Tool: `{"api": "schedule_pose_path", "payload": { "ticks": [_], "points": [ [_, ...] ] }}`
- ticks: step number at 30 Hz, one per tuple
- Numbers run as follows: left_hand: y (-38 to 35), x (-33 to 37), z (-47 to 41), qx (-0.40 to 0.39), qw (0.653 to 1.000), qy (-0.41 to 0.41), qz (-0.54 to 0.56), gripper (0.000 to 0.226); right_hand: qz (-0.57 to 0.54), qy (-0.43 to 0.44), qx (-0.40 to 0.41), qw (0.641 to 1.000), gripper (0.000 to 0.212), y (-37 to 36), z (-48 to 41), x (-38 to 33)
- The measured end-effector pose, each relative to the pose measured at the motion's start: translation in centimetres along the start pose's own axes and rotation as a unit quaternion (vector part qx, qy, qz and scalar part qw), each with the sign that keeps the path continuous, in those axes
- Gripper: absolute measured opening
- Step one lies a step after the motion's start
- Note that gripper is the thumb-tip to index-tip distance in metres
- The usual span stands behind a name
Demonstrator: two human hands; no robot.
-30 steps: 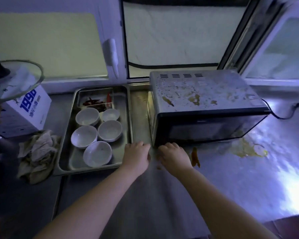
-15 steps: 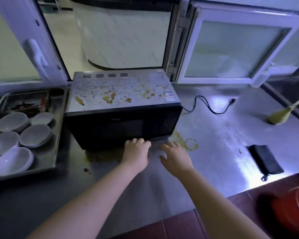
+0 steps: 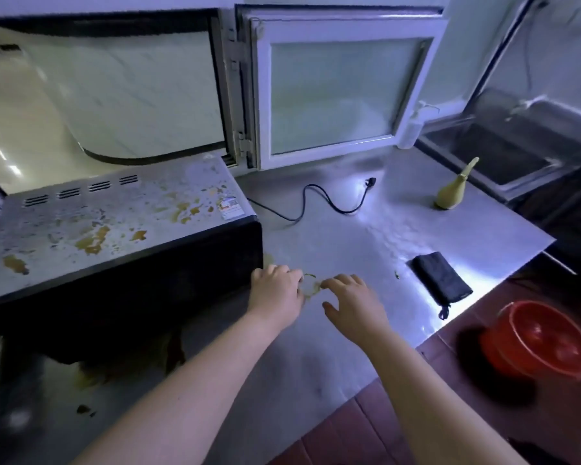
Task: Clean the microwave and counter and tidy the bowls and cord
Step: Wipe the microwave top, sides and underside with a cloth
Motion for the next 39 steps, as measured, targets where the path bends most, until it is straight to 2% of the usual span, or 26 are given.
{"api": "schedule_pose_path", "payload": {
  "ticks": [10, 19, 24, 27, 31, 35, 39],
  "points": [
    [-5.2, 11.9, -8.8, -0.057, 0.997, -0.052, 0.014, 0.029, -0.044, -0.088, 0.081, 0.992, 0.035, 4.5, -0.7, 14.8],
    [-13.3, 22.4, -16.3, -0.117, 0.993, -0.009, 0.01, 0.031, -0.013, -0.119, -0.022, 0.993, 0.042, 4.5, -3.0, 31.7],
    [-17.1, 26.0, -19.5, -0.132, 0.991, 0.016, 0.0, 0.033, -0.012, -0.119, -0.089, 0.989, 0.048, 2.2, -5.4, 38.1],
    [-19.4, 27.1, -20.9, -0.147, 0.989, 0.027, -0.001, 0.033, 0.013, -0.123, -0.143, 0.982, 0.059, 0.4, -6.9, 40.9],
    [-21.3, 26.8, -21.4, -0.154, 0.986, 0.062, 0.004, 0.03, 0.034, -0.126, -0.172, 0.976, 0.072, -1.6, -7.4, 43.1],
    [-21.7, 25.6, -21.0, -0.134, 0.986, 0.094, 0.017, 0.026, 0.034, -0.135, -0.141, 0.98, 0.077, -3.4, -6.7, 43.6],
    [-22.0, 25.2, -20.1, -0.131, 0.985, 0.109, 0.018, 0.027, 0.021, -0.153, -0.099, 0.983, 0.064, -4.2, -6.6, 43.4]
  ]
}}
Point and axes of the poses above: each hand's wrist, its own z-axis away from the middle knuckle, its own y-axis out of the back of the hand, x = y × z, the point moved 7 cm from there along -z, towards the middle knuckle, and after that the axes turned 6 degrees about -z, right-handed, at the moved point
